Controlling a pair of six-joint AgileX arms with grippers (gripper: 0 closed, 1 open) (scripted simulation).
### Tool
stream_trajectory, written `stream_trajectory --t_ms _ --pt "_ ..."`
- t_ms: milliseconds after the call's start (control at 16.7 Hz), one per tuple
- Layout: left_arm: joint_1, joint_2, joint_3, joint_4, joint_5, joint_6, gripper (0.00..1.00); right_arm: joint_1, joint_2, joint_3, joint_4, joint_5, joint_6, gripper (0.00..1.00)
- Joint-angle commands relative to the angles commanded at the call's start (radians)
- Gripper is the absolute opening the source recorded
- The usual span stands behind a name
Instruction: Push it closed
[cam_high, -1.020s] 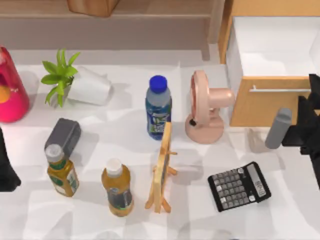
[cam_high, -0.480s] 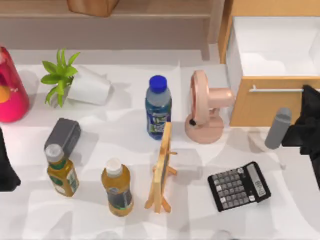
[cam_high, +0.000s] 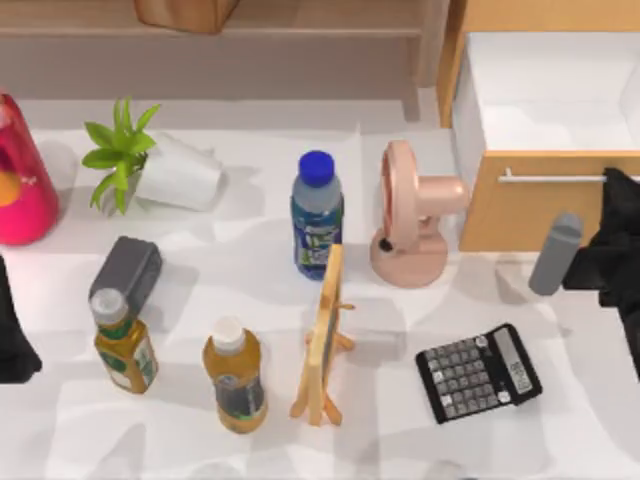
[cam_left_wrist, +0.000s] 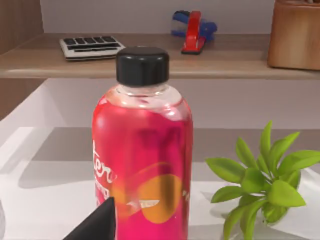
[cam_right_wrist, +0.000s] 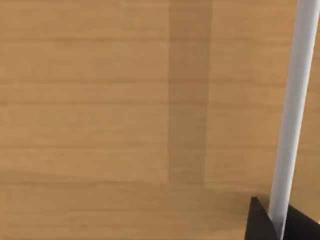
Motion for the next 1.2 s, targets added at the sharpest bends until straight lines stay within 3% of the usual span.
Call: stream_trajectory --t_ms 1200 --pt "0.000 0.000 0.000 0.000 0.000 0.000 1.00 -0.086 0.122 0.368 -0.240 -0.086 -0.001 0.00"
